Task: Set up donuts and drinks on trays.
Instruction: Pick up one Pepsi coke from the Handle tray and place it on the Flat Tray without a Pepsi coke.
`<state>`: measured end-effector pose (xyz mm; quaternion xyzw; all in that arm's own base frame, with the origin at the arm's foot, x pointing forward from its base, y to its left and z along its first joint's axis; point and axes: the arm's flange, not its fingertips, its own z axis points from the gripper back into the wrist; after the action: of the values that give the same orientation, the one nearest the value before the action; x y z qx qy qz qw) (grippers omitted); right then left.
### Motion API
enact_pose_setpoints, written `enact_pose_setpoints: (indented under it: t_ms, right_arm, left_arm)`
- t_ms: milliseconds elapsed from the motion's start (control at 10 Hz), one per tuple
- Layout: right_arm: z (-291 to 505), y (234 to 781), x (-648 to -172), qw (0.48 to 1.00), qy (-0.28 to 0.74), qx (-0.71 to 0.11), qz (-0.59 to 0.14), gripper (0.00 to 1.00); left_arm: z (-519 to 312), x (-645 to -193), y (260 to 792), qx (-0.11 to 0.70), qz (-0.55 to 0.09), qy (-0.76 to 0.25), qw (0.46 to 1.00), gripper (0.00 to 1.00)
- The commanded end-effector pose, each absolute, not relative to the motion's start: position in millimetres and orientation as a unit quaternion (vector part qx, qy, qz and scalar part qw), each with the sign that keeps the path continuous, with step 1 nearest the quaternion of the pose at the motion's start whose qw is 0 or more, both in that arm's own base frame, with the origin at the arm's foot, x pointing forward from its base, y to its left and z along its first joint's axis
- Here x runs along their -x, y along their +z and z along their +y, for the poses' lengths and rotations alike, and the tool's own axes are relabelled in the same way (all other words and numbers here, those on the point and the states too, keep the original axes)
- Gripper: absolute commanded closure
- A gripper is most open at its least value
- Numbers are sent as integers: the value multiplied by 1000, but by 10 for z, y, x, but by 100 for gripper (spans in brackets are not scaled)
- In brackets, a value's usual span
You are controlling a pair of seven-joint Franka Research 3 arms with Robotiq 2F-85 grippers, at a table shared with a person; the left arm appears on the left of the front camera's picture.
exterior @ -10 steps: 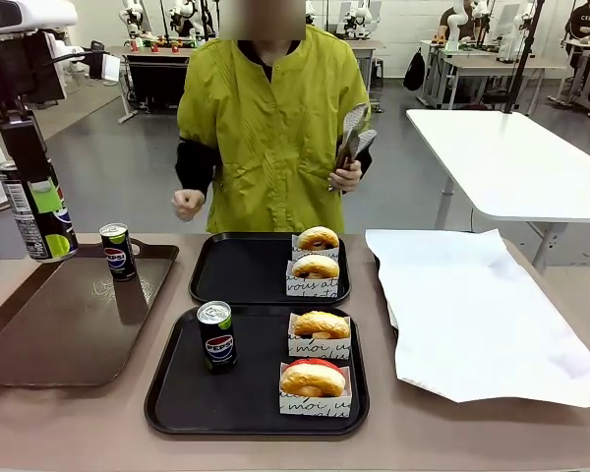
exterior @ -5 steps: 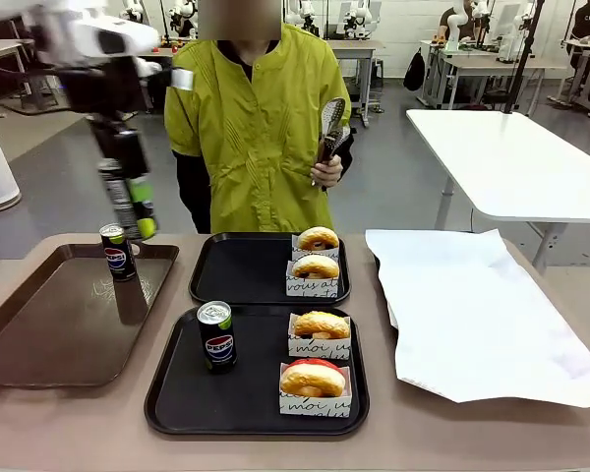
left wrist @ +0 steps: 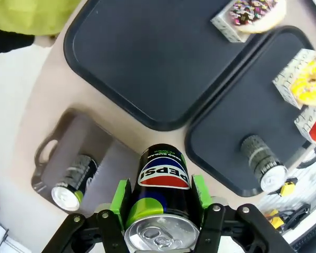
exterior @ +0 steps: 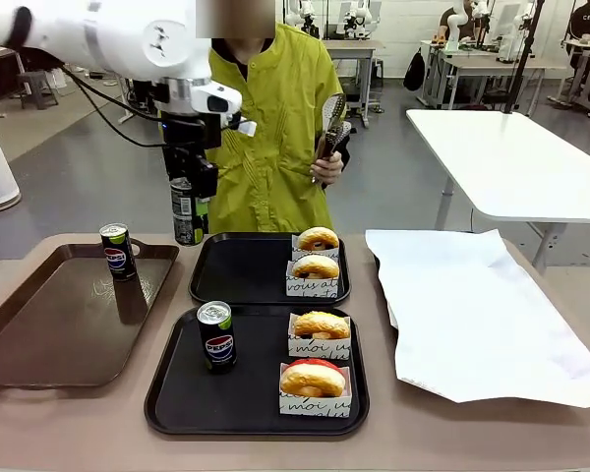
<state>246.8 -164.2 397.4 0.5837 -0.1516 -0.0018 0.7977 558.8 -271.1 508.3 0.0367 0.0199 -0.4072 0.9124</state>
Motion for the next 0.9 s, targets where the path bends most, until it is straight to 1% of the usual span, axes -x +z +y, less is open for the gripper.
enact_pose_setpoints:
  t_ms: [0,100,200,300,800]
  right_arm:
    - [-1637,3980,-2498,789,1,-591,-165,0]
    - [-1637,3980,-2498,789,1,-591,-165,0]
    - [-1637,3980,-2498,789,1,-591,-165,0]
    - [-1637,3980,-2498,789,1,-591,-165,0]
    - [-1637,3980,-2498,789,1,-591,-165,0]
  left_arm:
    - [-2881,-5756,5100,-48,22,-410,911,42]
    - [-2889,-5775,5026,-41,15,-409,911,42]
    - [-2849,-5688,5070,-20,25,-421,906,42]
    - [-2839,-5753,4926,-35,23,-413,910,42]
    - [-2867,-5760,4900,-31,25,-415,909,42]
